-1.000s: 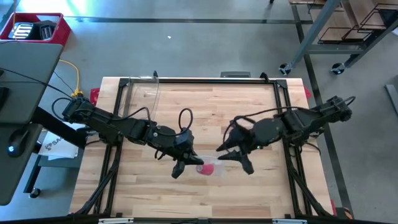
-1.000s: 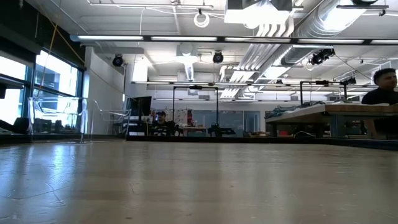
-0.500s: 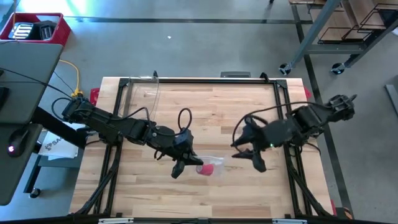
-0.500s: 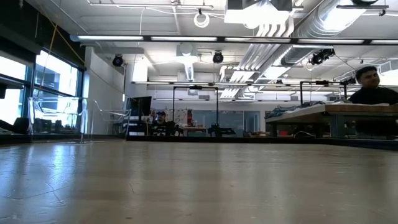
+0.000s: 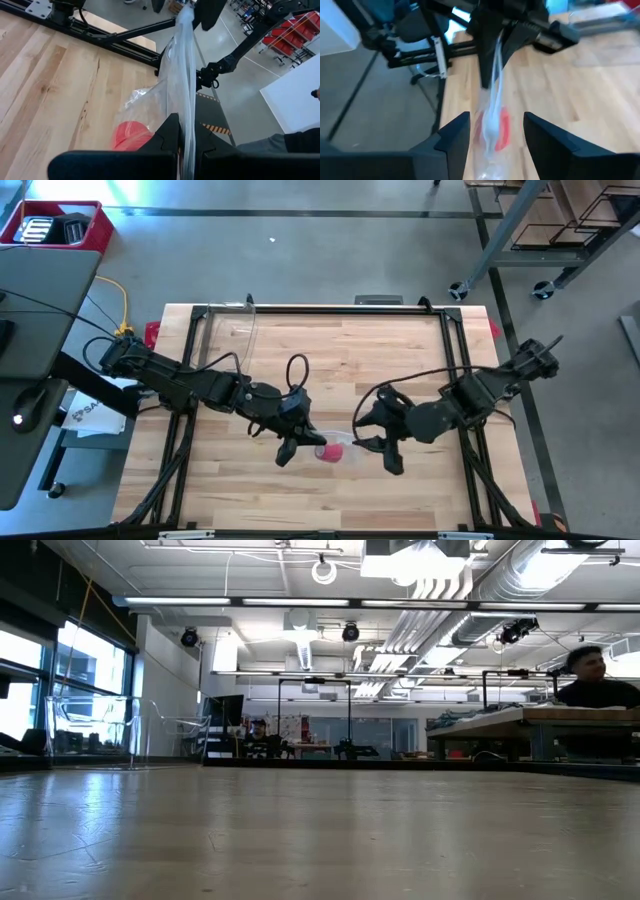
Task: Roll bandage
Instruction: Close the transparent zip bag
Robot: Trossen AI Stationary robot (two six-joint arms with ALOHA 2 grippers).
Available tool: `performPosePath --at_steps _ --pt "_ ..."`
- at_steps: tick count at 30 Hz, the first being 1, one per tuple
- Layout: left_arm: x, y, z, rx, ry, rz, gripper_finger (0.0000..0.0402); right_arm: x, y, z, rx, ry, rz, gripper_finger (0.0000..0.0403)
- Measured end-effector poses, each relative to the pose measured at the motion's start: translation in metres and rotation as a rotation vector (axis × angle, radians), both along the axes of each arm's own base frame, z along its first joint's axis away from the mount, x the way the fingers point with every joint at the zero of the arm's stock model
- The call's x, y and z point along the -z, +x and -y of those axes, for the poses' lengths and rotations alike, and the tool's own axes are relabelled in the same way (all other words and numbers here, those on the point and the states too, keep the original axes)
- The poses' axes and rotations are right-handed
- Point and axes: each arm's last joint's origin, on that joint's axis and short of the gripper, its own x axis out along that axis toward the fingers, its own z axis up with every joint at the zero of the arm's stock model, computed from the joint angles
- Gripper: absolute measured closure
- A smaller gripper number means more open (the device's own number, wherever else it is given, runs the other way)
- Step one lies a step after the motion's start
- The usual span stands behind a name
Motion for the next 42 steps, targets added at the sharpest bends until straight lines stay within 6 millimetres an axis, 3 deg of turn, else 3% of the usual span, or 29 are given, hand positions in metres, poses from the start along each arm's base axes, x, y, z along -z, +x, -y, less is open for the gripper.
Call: performPosePath --at_steps 11,17,25,31,35,38,42 --pt "0.0 0.0 0.0 0.0 -0.002 -0.004 0.0401 0.004 0.004 -0.002 -0.04 -0.101 0.004 0.039" --pt "0.0 0.0 0.0 0.002 -0.001 -0.005 0.0401 0.013 0.018 -0.006 -0.035 -0.106 0.0 0.037" --pt "0.005 -0.002 -0.001 -0.001 0.007 -0.059 0.0401 0.009 0.025 -0.006 -0.044 -0.113 0.067 0.0374" --pt "0.007 -0.003 -0.001 -0.007 0.0 -0.085 0.0401 -0.008 0.007 0.007 -0.019 -0.064 0.091 0.0298" --pt "0.007 -0.003 -0.001 -0.007 -0.002 -0.08 0.0401 -0.012 -0.011 0.015 -0.013 0.002 0.018 0.0246" --pt "0.005 -0.004 -0.001 -0.008 -0.004 -0.072 0.0401 -0.005 -0.015 0.009 -0.055 0.017 -0.064 0.0235" --pt "0.004 -0.004 -0.001 -0.008 -0.004 -0.068 0.0401 0.009 -0.006 -0.007 -0.091 -0.004 -0.106 0.0243"
